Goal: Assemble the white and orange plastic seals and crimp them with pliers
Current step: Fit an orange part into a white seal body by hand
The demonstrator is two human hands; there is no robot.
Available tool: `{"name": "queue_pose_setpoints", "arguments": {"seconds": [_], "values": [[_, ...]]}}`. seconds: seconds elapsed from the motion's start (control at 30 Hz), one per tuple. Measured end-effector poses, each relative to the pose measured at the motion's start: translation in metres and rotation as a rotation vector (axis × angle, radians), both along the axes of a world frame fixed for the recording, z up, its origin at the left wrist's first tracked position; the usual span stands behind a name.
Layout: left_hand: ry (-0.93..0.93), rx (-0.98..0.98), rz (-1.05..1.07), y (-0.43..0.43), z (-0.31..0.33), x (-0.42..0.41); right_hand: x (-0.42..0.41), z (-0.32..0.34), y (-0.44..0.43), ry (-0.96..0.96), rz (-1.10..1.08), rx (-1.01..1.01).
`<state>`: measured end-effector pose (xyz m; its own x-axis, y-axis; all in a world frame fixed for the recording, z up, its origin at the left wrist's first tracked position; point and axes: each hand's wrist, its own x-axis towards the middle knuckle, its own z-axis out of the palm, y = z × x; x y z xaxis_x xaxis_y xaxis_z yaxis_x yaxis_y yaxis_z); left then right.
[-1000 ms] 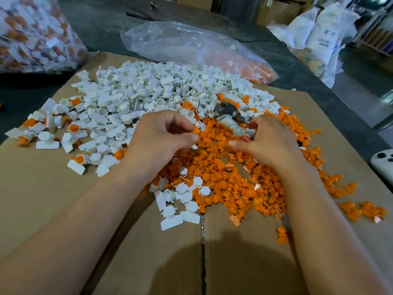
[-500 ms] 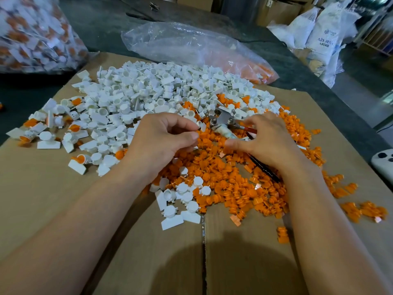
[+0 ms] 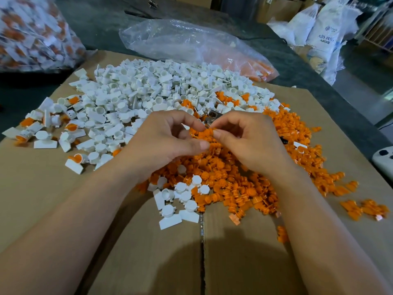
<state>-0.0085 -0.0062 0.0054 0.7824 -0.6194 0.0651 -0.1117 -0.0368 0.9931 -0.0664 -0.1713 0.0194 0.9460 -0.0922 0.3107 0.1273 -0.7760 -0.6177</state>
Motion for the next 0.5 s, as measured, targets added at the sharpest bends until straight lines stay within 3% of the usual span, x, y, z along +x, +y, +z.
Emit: {"name": "queue_pose_setpoints", "arguments": {"seconds": [0.1, 0.33, 0.5], "values": [[-0.046, 0.115, -0.152, 0.006, 0.003, 0.002, 0.0, 0.001, -0.002, 0.014, -0.034, -0.01], [-0.086, 0.273, -0.274, 0.007, -0.002, 0.002, 0.002, 0.002, -0.01, -0.006, -0.151, -0.029], [-0.291, 0.409, -0.272, 0.004, -0.004, -0.002, 0.002, 0.003, -0.015, -0.018, -0.205, -0.006]]}}
